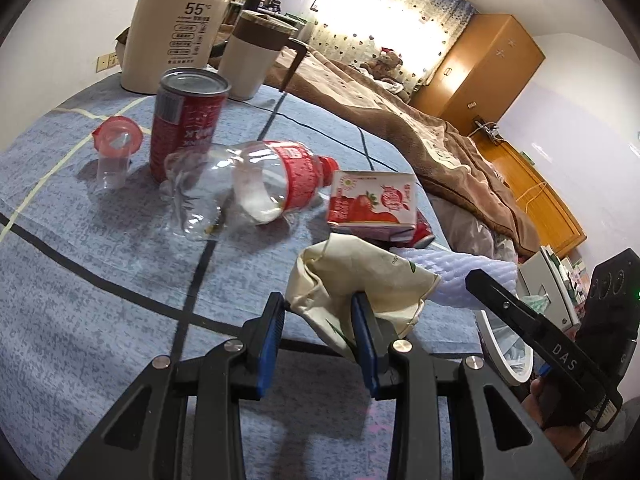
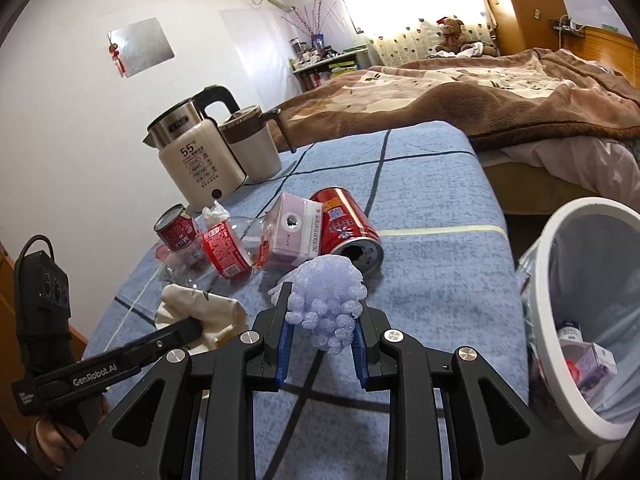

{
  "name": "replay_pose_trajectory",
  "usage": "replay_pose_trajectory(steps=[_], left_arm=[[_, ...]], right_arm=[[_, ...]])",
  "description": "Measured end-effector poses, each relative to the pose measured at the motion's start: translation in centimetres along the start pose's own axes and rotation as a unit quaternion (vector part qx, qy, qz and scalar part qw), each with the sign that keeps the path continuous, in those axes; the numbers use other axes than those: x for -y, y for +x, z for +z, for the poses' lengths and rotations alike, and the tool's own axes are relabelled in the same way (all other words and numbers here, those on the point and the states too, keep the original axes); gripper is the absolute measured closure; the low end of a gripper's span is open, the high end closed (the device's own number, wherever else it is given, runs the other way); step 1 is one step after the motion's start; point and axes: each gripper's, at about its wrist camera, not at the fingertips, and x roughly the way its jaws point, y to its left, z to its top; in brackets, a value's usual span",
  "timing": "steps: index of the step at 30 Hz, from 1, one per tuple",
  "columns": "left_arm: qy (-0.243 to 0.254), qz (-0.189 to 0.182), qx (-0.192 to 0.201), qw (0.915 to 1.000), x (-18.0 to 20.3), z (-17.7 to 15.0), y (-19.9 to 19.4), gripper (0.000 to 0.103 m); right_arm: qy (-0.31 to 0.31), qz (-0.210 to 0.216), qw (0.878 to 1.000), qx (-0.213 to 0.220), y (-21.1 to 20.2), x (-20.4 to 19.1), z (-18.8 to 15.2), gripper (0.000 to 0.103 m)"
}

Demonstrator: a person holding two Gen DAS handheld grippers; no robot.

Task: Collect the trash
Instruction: 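Grasp the purple foam net with the right tool while the left tool holds the paper bag, then carry the paper bag and foam net over the wastebasket and open both tools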

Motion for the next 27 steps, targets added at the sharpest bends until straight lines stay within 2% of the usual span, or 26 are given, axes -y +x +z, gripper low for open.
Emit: replay_pose_trajectory(steps=[15, 27], left_arm=[[0.046, -0.021, -0.008, 0.9987, 4.7, -0.5, 0.6, 0.067], [0.1, -0.054, -0.032, 0.9929, 11.4, -0.8, 3.5, 0.067]], right_arm=[[0.035, -0.021, 0.998, 0.047, -5.1, 2.8, -0.8, 0.077], [0.075, -0.076, 0.99, 0.088, -9.7, 8.0, -0.8, 0.077]])
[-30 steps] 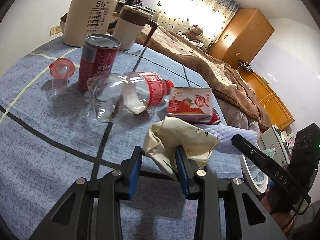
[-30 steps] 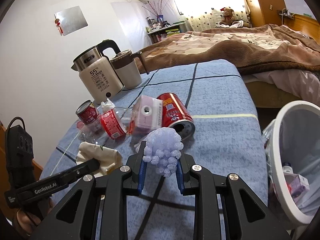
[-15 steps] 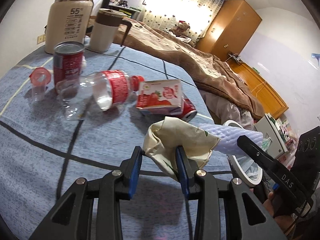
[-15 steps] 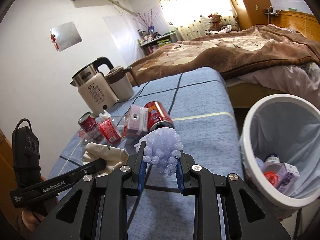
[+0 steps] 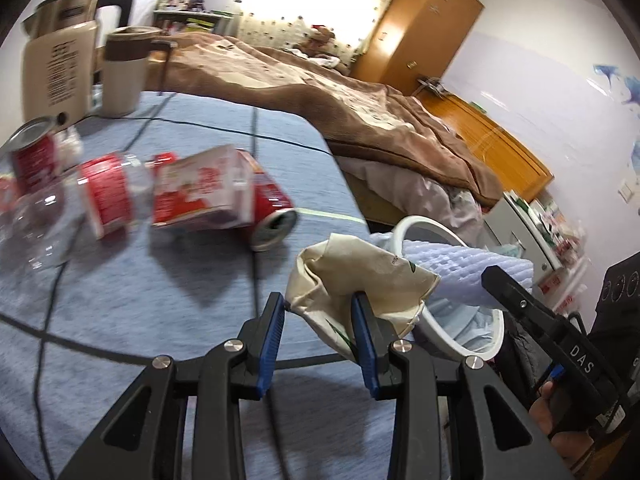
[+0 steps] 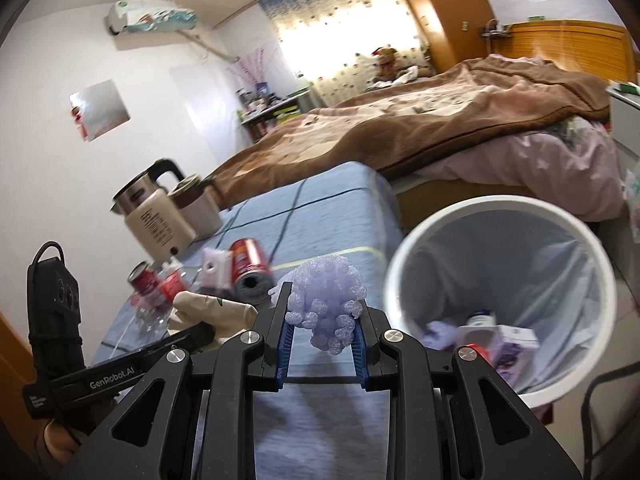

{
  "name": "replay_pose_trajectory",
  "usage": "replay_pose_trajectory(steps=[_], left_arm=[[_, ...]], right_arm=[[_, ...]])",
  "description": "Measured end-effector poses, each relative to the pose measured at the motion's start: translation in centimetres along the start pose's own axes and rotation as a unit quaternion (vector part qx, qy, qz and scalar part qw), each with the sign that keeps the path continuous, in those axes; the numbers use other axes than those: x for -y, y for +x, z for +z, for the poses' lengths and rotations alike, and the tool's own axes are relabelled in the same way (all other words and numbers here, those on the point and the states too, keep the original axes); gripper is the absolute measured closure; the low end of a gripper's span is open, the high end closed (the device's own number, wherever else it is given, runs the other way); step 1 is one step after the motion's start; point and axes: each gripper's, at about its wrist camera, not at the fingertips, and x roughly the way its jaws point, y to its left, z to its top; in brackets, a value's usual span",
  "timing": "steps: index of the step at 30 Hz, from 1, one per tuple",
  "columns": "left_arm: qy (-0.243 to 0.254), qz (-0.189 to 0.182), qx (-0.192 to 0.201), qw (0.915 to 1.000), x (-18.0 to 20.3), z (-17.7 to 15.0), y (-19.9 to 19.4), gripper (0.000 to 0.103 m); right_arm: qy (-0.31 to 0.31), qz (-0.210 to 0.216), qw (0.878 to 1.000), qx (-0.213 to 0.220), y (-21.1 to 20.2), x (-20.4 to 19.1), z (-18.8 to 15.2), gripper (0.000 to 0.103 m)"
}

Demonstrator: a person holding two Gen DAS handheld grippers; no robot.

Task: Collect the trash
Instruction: 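Carry the paper bag and foam net over the wastebasket and open both tools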

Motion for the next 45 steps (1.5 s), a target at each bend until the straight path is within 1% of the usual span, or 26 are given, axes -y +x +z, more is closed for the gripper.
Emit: replay_pose_trajectory(steps=[2, 10, 13, 20, 24, 27, 30, 32, 34, 36, 38, 39, 40, 45], left_arm=[[0.005, -0.014, -0.005, 0.9999, 1.2, 0.4, 0.8, 0.067], [0.059, -0.032, -0.022, 0.9975, 6.6, 0.7, 3.6, 0.067], [0.074, -0.042, -0.029, 0.9959, 8.4, 0.7, 4.4, 0.067], [0.102, -0.05, -0.05, 0.9922, 11.3, 0.7, 6.5, 0.067], [0.114, -0.043, -0.06, 0.9908, 12.5, 0.3, 7.7, 0.067], [0.112, -0.039, -0.072, 0.9903, 12.9, 0.3, 8.7, 0.067], [0.121, -0.032, -0.075, 0.9893, 13.5, 0.2, 9.3, 0.067], [0.118, -0.038, -0.085, 0.9887, 13.5, 0.1, 9.8, 0.067], [0.115, -0.034, -0.088, 0.9888, 13.6, 0.2, 10.3, 0.066], [0.117, -0.035, -0.088, 0.9886, 13.5, 0.1, 10.4, 0.065], [0.113, -0.044, -0.094, 0.9882, 13.4, 0.2, 10.6, 0.062], [0.113, -0.041, -0.094, 0.9882, 13.6, 0.2, 10.7, 0.056], [0.115, -0.037, -0.093, 0.9883, 13.6, 0.2, 10.8, 0.051], [0.11, -0.039, -0.094, 0.9887, 13.4, 0.2, 10.7, 0.05]], right_arm=[[0.002, -0.015, 1.0, 0.008, -0.6, 1.0, 0.3, 0.077], [0.02, -0.074, 0.997, 0.032, -2.8, 5.5, 1.3, 0.077], [0.029, -0.087, 0.995, 0.033, -3.2, 7.0, 1.4, 0.077], [0.044, -0.115, 0.992, 0.023, -3.4, 10.0, 1.3, 0.077], [0.04, -0.141, 0.989, 0.009, -2.9, 11.1, 1.1, 0.077], [0.047, -0.147, 0.988, -0.003, -2.5, 12.1, 0.8, 0.076], [0.051, -0.158, 0.986, -0.01, -2.0, 12.7, 0.6, 0.075], [0.056, -0.158, 0.986, -0.021, -1.6, 13.2, 0.6, 0.075], [0.062, -0.157, 0.985, -0.035, -1.2, 13.5, 0.5, 0.073], [0.061, -0.16, 0.984, -0.039, -1.1, 13.7, 0.4, 0.062], [0.058, -0.164, 0.984, -0.038, -1.1, 13.7, 0.2, 0.053], [0.058, -0.161, 0.984, -0.038, -1.1, 13.7, 0.2, 0.051], [0.058, -0.159, 0.985, -0.038, -1.1, 13.7, 0.2, 0.051], [0.053, -0.162, 0.985, -0.037, -1.2, 13.3, 0.2, 0.05]])
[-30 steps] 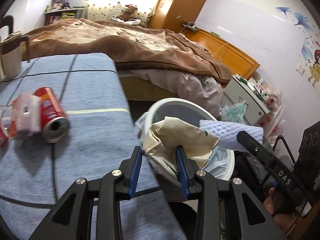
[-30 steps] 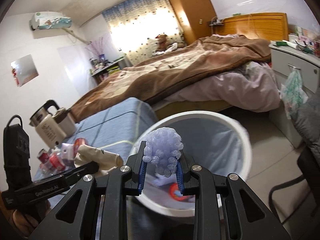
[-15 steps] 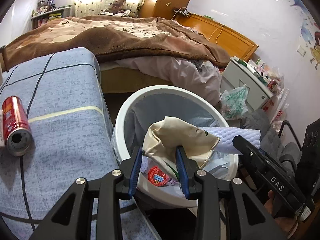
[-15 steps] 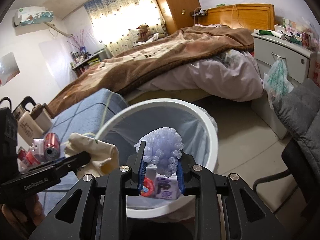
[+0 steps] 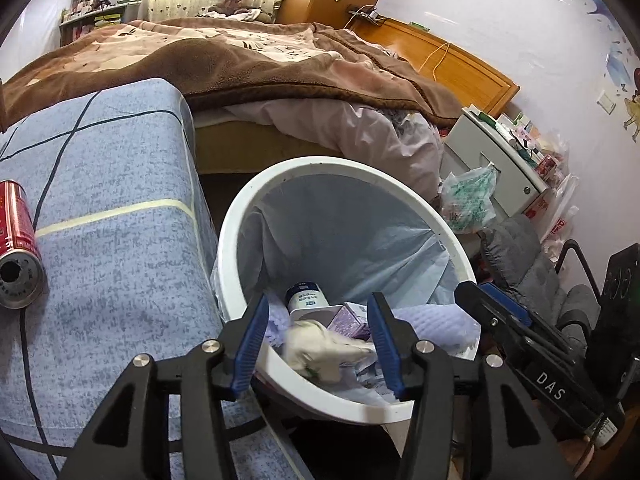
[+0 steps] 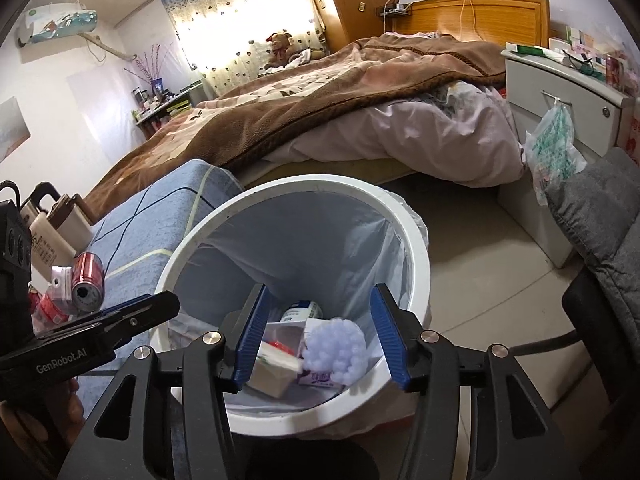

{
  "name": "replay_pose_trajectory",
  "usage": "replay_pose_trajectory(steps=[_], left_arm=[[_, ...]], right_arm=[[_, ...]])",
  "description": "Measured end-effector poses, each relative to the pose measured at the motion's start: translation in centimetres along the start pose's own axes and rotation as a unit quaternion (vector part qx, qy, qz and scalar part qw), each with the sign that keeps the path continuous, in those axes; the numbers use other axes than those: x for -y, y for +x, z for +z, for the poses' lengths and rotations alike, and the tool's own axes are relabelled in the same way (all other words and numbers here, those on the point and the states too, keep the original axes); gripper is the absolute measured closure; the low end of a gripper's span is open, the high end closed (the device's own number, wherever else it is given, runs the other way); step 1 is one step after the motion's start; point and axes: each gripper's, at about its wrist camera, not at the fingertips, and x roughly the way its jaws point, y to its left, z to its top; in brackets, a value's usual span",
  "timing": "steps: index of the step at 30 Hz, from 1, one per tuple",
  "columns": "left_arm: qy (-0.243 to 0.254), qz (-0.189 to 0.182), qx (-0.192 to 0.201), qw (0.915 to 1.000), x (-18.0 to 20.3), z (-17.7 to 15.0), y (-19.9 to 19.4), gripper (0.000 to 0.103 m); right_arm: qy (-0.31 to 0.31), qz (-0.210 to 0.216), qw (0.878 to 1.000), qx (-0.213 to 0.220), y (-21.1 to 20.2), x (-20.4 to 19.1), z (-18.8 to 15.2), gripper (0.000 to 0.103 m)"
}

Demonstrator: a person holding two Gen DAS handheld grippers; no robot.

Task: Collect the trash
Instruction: 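Carry the paper bag and foam net over the wastebasket and open both tools, then move both tools back toward the bottle and red can on the table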

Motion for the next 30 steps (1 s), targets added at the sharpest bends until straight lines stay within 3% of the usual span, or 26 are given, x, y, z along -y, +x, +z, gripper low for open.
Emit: replay_pose_trajectory(steps=[14, 30], left_arm=[[-0.018, 0.005, 0.03, 0.9994, -2.0, -1.5, -3.4, 0.046], [-0.054, 0.043, 0.077, 0.9946, -6.4, -3.9, -8.3, 0.046]], right_arm=[[-0.007, 0.01, 1.0, 0.022, -1.6, -2.3, -0.7, 0.05], [-0.046, 0.047, 0.997, 0.032, -2.9, -7.7, -2.2, 0.05]])
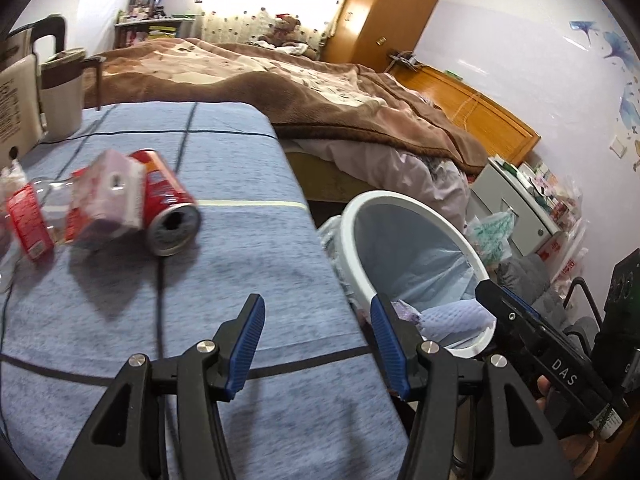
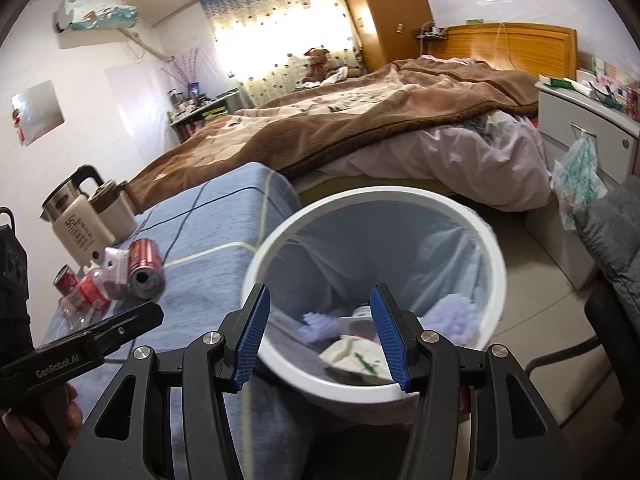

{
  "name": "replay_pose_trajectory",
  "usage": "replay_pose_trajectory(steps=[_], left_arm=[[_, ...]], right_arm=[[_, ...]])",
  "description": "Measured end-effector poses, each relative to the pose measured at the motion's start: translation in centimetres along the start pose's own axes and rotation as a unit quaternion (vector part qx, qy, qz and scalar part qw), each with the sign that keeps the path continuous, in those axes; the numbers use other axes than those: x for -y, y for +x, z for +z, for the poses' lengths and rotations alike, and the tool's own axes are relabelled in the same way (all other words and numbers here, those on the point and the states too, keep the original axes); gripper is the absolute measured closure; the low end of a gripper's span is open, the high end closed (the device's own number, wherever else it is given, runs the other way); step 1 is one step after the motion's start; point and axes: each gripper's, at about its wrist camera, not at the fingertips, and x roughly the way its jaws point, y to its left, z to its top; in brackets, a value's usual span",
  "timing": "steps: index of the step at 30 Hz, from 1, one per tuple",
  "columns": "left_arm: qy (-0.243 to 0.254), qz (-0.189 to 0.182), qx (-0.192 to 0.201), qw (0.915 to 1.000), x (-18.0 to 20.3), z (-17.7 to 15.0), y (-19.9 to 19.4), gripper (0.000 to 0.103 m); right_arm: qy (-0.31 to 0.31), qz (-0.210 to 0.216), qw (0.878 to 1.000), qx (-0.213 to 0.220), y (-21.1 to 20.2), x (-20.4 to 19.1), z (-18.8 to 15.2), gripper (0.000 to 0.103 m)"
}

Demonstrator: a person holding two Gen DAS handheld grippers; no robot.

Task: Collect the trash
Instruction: 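Move both tools back toward the bottle and red can on the table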

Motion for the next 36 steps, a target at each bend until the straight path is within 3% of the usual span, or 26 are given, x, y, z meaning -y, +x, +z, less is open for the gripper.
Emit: replay_pose_trajectory(steps=[23, 36], left_arm=[[-0.065, 0.086, 0.044, 0.9932, -10.4, -2.3, -6.0, 0.037], [-0.093, 0.142, 0.065, 0.9833, -17.0, -1.5, -8.8, 0.027]], right_arm=[[-0.093, 0.07, 0.993, -0.028, 2.4, -9.5, -1.4, 0.05], [-0.147, 0.106, 0.981, -0.07, 7.5, -15.3, -0.4, 0.05]])
